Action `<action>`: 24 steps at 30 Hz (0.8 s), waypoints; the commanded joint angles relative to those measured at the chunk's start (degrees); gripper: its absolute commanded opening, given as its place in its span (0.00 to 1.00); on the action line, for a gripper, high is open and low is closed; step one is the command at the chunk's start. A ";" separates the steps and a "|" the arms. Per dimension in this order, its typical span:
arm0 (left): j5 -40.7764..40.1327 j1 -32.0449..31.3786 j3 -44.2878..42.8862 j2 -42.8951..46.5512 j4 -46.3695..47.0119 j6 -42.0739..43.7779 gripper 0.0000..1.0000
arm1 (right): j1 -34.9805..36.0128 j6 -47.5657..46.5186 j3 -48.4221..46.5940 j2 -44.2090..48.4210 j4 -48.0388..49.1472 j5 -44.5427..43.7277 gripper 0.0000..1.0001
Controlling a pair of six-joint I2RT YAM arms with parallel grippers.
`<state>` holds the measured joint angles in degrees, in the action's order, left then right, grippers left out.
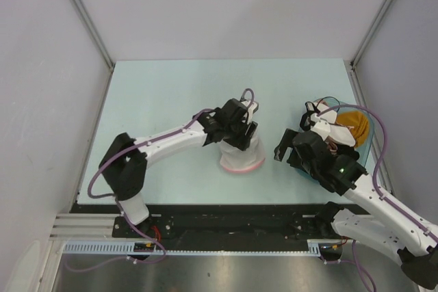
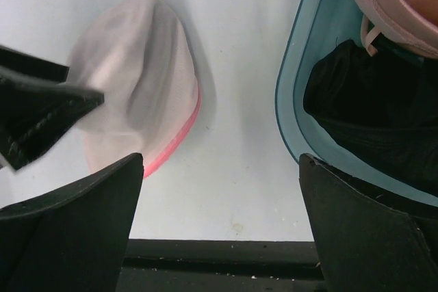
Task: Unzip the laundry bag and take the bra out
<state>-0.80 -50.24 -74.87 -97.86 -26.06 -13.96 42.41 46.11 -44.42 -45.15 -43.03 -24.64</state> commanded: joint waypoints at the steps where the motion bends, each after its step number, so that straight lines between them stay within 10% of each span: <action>1: -1.66 -0.21 -6.59 -3.21 -1.35 0.59 0.39 | 1.00 2.49 0.83 1.02 -0.13 -0.14 1.00; 4: 0.26 0.66 -8.36 -0.67 -3.73 0.69 0.00 | 1.09 4.60 2.58 1.20 2.84 1.52 1.00; 14: 27.40 13.48 1.29 13.04 3.91 -10.56 0.01 | 1.36 12.60 8.74 -4.86 24.90 12.86 1.00; 24: 34.11 15.61 5.08 17.27 7.43 -14.08 0.00 | 2.76 11.99 9.09 -15.93 39.92 16.03 1.00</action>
<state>27.33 -34.37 -70.46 -84.07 -22.31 -26.70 44.21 57.39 -35.48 -57.71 -13.67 -10.28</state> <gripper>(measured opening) 0.020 0.994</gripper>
